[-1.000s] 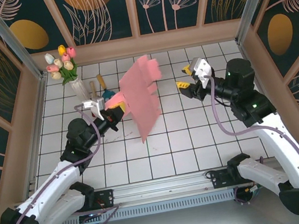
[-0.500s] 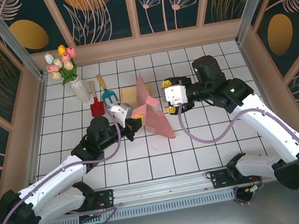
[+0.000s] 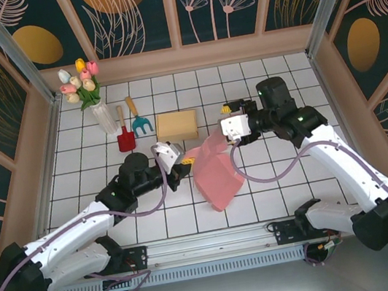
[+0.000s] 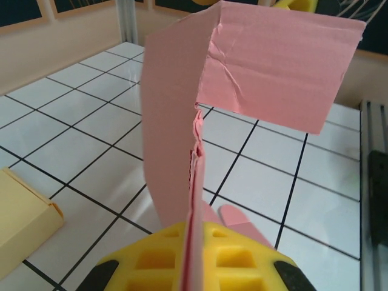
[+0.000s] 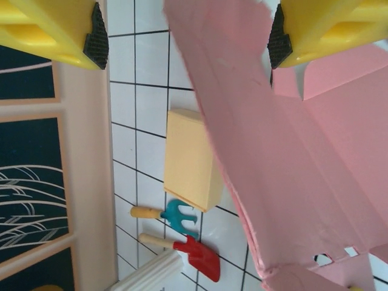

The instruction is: Fold the paper box

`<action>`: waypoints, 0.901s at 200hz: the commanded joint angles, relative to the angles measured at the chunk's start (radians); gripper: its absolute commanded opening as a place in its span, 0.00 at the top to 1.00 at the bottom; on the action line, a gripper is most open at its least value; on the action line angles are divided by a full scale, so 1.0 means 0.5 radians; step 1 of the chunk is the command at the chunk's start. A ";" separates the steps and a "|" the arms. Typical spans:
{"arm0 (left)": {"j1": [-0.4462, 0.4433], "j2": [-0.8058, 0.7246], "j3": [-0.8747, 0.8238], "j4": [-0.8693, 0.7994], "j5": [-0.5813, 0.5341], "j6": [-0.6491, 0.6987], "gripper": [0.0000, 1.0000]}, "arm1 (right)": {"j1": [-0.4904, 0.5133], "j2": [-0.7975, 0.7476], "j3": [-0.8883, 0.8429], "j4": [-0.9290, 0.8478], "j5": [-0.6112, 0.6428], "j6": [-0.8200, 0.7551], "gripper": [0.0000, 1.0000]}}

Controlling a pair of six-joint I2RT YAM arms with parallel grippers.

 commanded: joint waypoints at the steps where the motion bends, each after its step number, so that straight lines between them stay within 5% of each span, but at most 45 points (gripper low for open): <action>1: -0.003 -0.053 -0.090 0.087 0.063 0.189 0.94 | -0.009 0.089 0.018 -0.072 -0.081 -0.118 0.30; 43: -0.003 -0.318 -0.377 0.470 0.203 0.285 0.96 | -0.097 0.181 0.021 -0.143 -0.112 -0.132 0.34; 180: -0.005 -0.234 -0.330 0.431 0.083 0.296 0.95 | -0.073 0.191 0.071 -0.250 -0.211 -0.113 0.62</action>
